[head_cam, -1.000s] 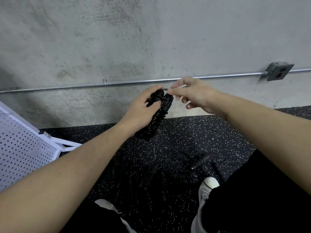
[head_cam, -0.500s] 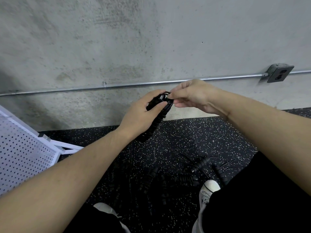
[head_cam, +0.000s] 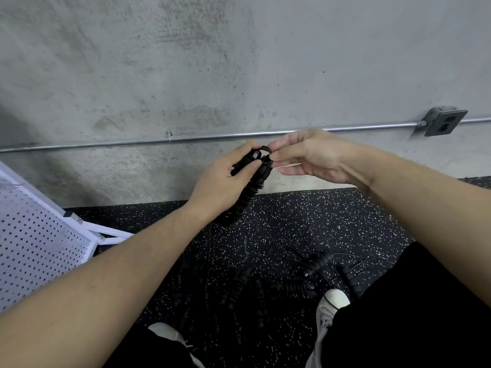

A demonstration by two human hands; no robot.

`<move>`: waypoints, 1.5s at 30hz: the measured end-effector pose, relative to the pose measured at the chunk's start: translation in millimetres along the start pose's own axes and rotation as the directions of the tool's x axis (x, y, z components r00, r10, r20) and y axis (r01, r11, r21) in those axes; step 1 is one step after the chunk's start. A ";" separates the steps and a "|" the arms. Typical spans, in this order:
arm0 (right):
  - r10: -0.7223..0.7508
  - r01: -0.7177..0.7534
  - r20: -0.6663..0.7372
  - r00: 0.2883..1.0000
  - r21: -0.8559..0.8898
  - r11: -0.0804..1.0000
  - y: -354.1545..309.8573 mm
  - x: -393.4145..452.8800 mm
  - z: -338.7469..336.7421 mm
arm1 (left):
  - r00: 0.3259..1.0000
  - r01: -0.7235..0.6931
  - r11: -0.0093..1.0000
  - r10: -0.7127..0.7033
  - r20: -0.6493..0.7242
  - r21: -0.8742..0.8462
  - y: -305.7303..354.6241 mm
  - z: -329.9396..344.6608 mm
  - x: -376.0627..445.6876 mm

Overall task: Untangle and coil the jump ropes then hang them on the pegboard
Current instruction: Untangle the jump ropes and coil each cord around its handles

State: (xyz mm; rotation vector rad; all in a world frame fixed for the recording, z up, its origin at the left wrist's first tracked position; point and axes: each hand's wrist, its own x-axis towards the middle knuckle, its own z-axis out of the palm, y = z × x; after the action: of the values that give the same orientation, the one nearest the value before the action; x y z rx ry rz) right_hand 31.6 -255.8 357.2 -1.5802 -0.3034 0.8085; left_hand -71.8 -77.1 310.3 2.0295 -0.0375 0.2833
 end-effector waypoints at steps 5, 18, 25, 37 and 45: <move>0.033 -0.035 0.015 0.999 0.095 0.995 -1.9 -1.2 0.0 | 1.000 -0.009 0.999 0.009 0.004 -0.053 0.3 -1.5 0.8; 0.141 -0.142 0.043 0.989 0.019 0.990 1.8 -1.3 -3.7 | 0.998 -0.051 0.994 0.046 0.053 0.100 -4.0 -0.3 -1.0; -0.146 0.051 -0.321 0.936 -0.288 0.956 4.2 1.2 17.7 | 0.998 -0.066 0.982 0.065 0.007 0.178 -4.7 8.7 -0.7; -0.052 0.093 -0.234 0.971 0.166 0.982 -1.7 -6.1 27.8 | 0.993 -0.047 0.987 0.064 -0.104 0.152 -6.2 9.1 4.4; -0.043 0.061 -0.201 0.979 0.083 0.995 0.4 2.0 15.2 | 0.993 -0.008 0.997 0.016 -0.113 0.074 -9.5 9.8 7.7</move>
State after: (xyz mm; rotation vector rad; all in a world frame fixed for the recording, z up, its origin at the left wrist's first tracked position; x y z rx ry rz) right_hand 23.0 -243.1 356.4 -1.5493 -0.1608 0.6093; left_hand -61.0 -80.7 299.5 2.0834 0.0320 0.4130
